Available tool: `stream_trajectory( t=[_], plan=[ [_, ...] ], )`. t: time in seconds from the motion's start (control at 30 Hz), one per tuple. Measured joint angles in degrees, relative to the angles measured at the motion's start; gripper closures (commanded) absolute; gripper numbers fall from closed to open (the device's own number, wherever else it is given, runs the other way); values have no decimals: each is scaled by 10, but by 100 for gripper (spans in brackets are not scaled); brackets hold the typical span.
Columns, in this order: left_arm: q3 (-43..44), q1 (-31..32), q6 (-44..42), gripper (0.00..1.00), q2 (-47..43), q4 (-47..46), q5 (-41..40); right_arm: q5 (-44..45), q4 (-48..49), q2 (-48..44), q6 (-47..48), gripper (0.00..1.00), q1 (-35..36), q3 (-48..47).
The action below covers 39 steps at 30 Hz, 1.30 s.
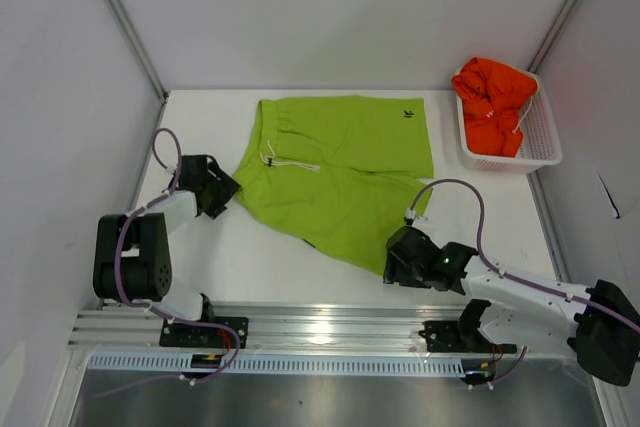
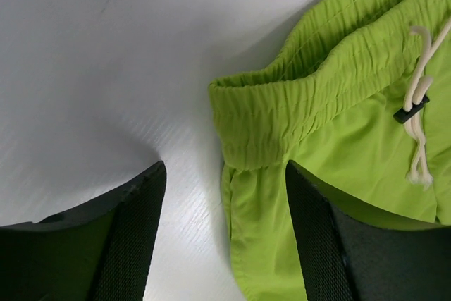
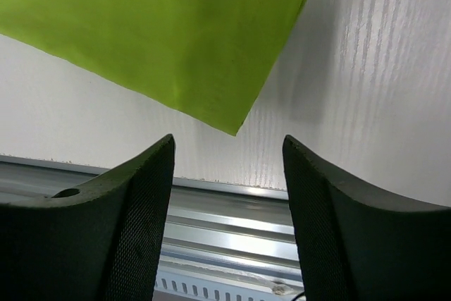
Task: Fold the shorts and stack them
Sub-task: Fold the shorts
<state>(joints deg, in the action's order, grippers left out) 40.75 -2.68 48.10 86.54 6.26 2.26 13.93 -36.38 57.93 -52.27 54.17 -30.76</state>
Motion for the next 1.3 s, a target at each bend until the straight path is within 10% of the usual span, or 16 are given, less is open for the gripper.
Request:
stream_trajectory(
  t=[0.47, 0.63, 0.8, 1.03, 1.3],
  plan=[
    [9, 0, 19, 48, 36, -47, 9, -37, 132, 1, -54, 58, 1, 66],
    [8, 0, 24, 67, 36, -53, 7, -35, 145, 2, -56, 81, 1, 66],
    [7, 0, 24, 64, 36, -59, 2, -33, 138, -3, -54, 100, 2, 66],
    [5, 0, 26, 98, 36, -61, -2, -33, 106, -58, -61, 100, 11, 65],
    [-1, 0, 24, 100, 20, -54, -6, -32, 67, -85, -62, 100, 27, 58]
  ],
)
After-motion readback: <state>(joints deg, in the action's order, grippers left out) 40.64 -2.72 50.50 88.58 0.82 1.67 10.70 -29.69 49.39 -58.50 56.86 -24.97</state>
